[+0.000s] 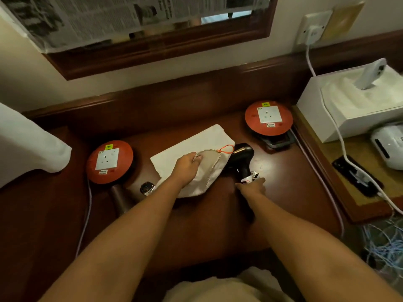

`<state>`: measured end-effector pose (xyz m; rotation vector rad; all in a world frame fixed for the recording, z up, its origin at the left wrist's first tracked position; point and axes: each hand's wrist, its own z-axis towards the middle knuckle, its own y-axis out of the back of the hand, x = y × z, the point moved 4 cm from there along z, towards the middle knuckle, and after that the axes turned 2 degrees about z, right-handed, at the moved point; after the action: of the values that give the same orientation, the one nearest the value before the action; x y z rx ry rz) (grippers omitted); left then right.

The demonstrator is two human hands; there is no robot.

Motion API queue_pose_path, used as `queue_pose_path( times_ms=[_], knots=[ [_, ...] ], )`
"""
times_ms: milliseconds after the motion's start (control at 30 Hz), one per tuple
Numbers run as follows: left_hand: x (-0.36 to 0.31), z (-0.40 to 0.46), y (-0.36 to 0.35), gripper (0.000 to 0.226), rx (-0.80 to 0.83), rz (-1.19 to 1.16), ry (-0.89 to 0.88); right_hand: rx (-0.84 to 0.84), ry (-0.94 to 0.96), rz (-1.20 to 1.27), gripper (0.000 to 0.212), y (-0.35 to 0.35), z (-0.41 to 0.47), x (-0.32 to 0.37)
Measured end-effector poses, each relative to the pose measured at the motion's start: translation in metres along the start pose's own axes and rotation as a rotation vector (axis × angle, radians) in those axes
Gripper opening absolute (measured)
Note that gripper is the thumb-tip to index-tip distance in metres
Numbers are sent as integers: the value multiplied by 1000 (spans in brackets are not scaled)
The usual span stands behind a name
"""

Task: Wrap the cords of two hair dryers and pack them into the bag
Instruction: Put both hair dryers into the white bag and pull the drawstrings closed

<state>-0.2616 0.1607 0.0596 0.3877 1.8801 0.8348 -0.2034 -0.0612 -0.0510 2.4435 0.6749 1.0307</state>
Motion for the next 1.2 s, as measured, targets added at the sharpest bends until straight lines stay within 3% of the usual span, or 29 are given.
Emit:
queue_pose_path(
  times_ms=[200, 267, 367, 433, 667, 800, 933, 1200],
  knots=[
    [6, -4, -8, 23, -18, -34, 14, 78, -94, 325, 72, -8, -5, 8],
    [10, -3, -8, 25, -38, -14, 19, 170, -152, 411, 69, -10, -6, 15],
    [13, -2, -10, 29, -66, 23, 20, 403, -242, 451, 44, -11, -12, 23],
    [12, -1, -11, 30, -72, 27, 28, 505, -275, 458, 38, -7, -16, 25],
    [3, 5, -9, 29, -72, 86, 20, 660, -297, 680, 11, -1, -18, 19],
    [2, 8, -5, 22, -57, 174, 28, 635, -229, 659, 5, 3, -17, 14],
    [2, 10, 2, 19, -25, 152, 9, 501, -50, 629, 14, 15, -16, 6],
    [14, 6, -2, 34, 65, 51, 13, 507, 128, 596, 22, 47, -49, -4]
  ],
)
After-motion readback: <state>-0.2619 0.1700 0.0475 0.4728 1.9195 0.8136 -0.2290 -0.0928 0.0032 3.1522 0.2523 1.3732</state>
